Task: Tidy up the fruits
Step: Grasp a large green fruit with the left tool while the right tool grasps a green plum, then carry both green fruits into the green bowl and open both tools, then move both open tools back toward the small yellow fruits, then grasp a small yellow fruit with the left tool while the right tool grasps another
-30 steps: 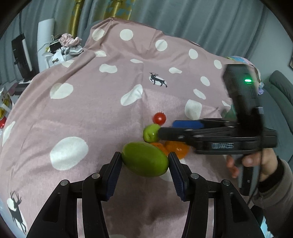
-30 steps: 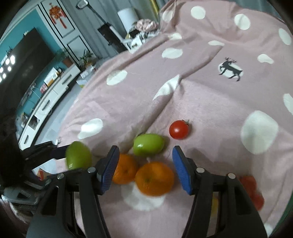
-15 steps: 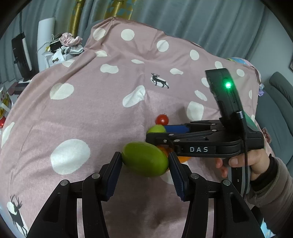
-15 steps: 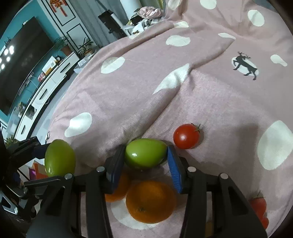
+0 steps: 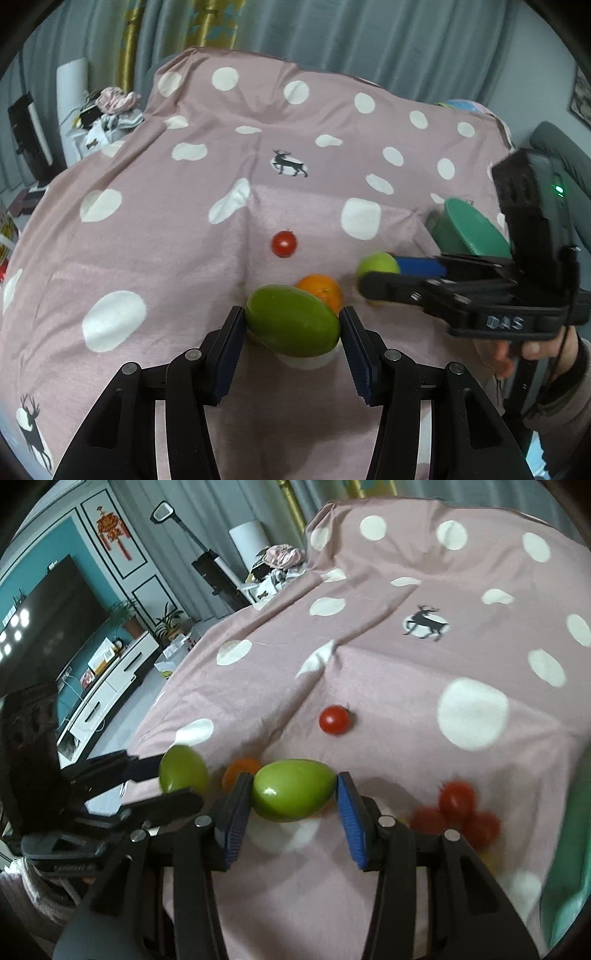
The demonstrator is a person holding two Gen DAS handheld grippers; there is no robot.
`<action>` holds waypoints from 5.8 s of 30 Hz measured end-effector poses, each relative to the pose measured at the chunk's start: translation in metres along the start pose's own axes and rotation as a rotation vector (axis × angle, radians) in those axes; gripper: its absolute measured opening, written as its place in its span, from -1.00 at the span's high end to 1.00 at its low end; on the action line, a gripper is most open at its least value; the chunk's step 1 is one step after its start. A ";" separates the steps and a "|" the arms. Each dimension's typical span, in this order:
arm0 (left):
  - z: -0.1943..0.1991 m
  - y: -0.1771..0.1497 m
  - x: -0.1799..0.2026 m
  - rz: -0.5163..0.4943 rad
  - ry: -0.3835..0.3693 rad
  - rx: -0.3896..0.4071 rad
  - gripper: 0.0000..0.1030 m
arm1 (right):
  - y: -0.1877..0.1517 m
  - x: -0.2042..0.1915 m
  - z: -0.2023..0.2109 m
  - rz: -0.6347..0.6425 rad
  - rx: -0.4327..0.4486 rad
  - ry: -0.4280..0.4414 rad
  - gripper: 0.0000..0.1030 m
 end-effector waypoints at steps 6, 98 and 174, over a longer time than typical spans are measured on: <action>0.006 -0.007 0.025 -0.048 -0.011 0.001 -0.02 | -0.024 -0.004 0.033 -0.039 0.037 0.001 0.10; -0.121 -0.011 0.272 -0.501 -0.125 -0.133 -0.02 | -0.130 0.147 0.183 -0.304 0.222 -0.450 0.05; -0.107 -0.020 0.092 -0.292 -0.003 -0.216 0.13 | -0.064 0.072 0.009 0.123 -0.191 -0.351 0.33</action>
Point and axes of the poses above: each gripper's, at about its wrist camera, not at the fingertips, and z roughly against the way its jaws point, x to its right, y to its top, the point moved 7 cm from there along -z, roughly the way its jaws point, and after that the axes turned 14 degrees about z, right-handed, at the moved point
